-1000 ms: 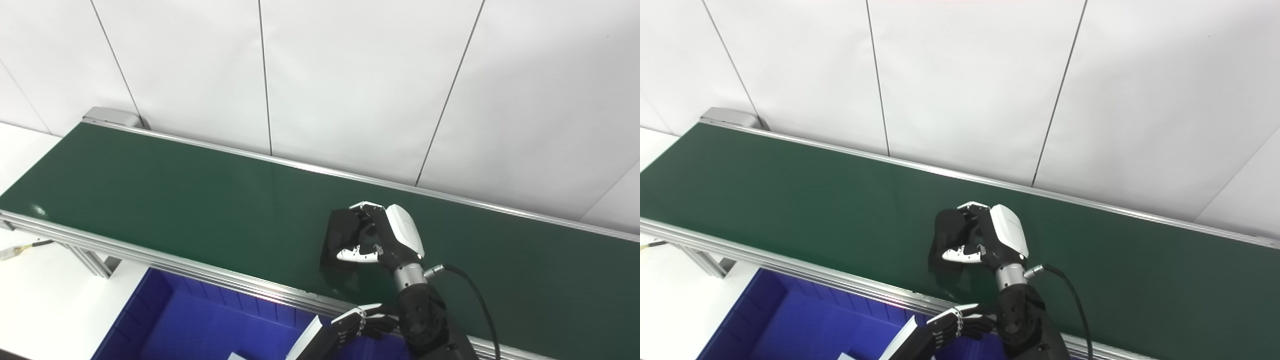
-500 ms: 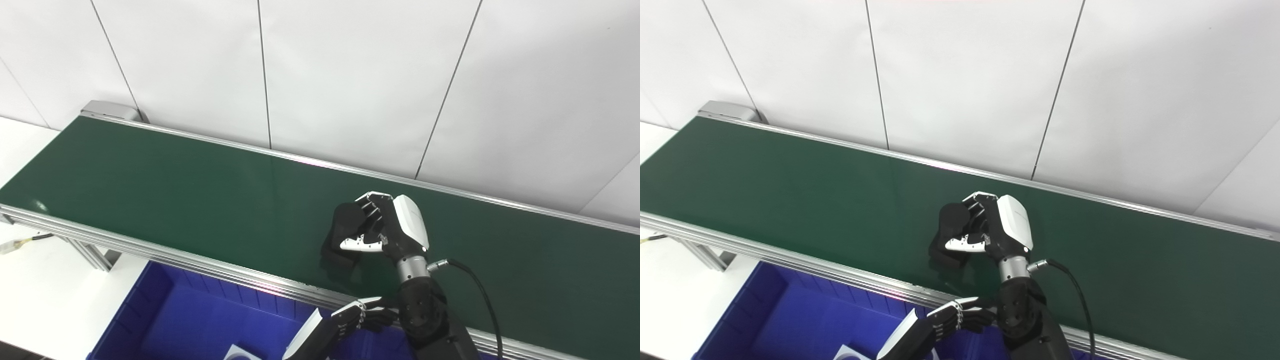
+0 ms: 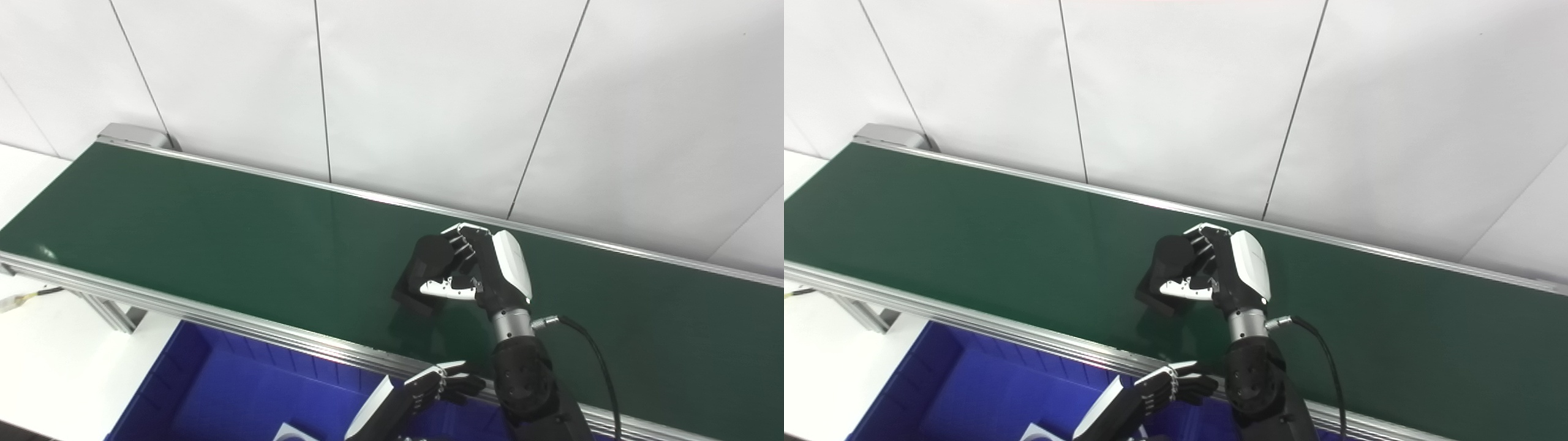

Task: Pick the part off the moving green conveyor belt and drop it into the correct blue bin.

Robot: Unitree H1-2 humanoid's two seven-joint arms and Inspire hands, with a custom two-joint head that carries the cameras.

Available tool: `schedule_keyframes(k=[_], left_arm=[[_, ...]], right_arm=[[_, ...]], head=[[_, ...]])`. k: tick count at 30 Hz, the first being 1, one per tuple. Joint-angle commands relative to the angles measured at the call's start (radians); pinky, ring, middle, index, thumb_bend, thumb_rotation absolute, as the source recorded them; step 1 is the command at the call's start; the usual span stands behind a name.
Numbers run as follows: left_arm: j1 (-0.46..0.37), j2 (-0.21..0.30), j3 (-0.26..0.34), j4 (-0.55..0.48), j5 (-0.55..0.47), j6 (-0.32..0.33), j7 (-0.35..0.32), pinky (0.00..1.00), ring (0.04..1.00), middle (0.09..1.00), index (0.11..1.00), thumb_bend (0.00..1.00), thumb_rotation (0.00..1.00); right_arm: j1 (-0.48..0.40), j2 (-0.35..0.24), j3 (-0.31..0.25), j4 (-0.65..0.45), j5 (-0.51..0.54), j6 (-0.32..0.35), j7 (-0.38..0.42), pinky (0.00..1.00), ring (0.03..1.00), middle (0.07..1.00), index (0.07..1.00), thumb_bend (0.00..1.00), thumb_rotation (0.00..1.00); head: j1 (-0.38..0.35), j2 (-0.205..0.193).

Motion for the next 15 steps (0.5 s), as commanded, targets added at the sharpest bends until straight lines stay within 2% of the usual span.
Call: schedule_keyframes(k=[1,7,11,13,15], left_arm=[[-0.003,-0.010,0.000,-0.019,-0.011,-0.015,0.002,0.73,0.768,0.781,0.829,0.79,0.82],[-0.003,0.006,0.011,-0.022,-0.030,-0.019,-0.004,0.73,0.771,0.783,0.829,0.79,0.82],[-0.002,0.020,0.019,-0.027,-0.057,-0.018,-0.014,0.74,0.773,0.786,0.832,0.77,0.81],[-0.002,0.028,0.024,-0.027,-0.067,-0.019,-0.017,0.74,0.773,0.786,0.832,0.77,0.81],[-0.002,0.035,0.030,-0.028,-0.075,-0.021,-0.021,0.74,0.774,0.784,0.833,0.77,0.81]], right_arm=[[-0.008,0.000,-0.022,-0.098,0.027,-0.025,0.023,0.30,0.376,0.438,0.508,0.53,0.00],[0.033,-0.012,-0.078,-0.279,0.082,0.038,0.098,0.27,0.357,0.438,0.510,0.53,0.00],[0.054,-0.020,-0.116,-0.378,0.113,0.043,0.128,0.25,0.342,0.441,0.511,0.53,0.00],[0.067,-0.034,-0.130,-0.437,0.112,0.063,0.145,0.25,0.344,0.441,0.512,0.53,0.00],[0.081,-0.047,-0.142,-0.491,0.109,0.080,0.162,0.30,0.384,0.447,0.510,0.53,0.00]], head=[[-0.011,0.004],[-0.059,0.016],[-0.089,0.021],[-0.099,0.023],[-0.110,0.024]])
